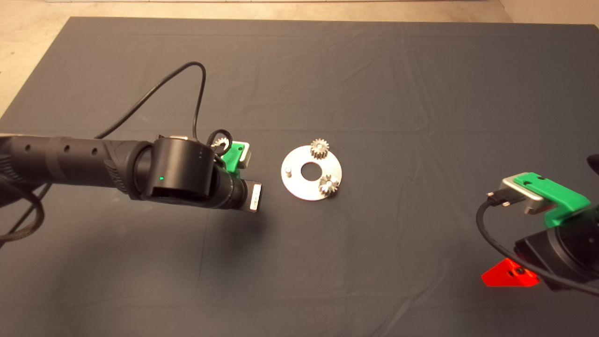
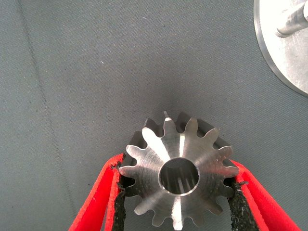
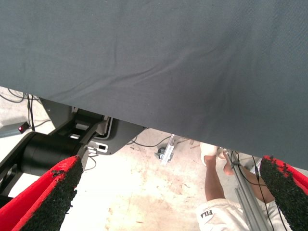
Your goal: Remove an incorrectly installed larger gear and replace it with the correct smaller gear
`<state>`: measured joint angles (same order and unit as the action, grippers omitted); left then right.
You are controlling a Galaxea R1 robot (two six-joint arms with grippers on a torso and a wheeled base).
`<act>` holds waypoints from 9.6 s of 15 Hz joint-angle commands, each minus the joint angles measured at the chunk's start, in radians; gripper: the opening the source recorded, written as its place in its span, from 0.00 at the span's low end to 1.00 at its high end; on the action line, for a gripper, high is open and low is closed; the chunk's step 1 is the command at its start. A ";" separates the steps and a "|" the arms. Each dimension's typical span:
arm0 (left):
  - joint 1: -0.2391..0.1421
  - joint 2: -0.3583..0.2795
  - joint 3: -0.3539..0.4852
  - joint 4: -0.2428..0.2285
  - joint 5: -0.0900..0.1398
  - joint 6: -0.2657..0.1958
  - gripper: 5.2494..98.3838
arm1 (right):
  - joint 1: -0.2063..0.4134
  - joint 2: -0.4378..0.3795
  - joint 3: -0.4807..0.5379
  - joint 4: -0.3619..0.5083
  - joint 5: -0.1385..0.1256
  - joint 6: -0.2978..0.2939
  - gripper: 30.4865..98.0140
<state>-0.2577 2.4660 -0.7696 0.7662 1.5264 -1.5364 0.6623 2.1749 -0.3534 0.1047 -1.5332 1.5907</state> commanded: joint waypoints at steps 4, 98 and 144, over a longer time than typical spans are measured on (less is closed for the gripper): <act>-0.014 0.002 -0.007 0.036 0.032 -0.012 0.40 | 0.016 0.001 0.005 -0.025 -0.125 0.005 0.99; -0.057 -0.009 -0.407 0.081 -0.176 0.065 0.69 | 0.014 0.001 0.005 -0.025 -0.125 0.006 0.99; -0.049 0.018 -0.419 0.101 -0.175 0.073 0.49 | 0.014 0.000 0.004 -0.026 -0.125 0.005 1.00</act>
<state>-0.3021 2.4853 -1.1934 0.8419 1.3426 -1.4691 0.6623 2.1745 -0.3521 0.1047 -1.5332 1.5909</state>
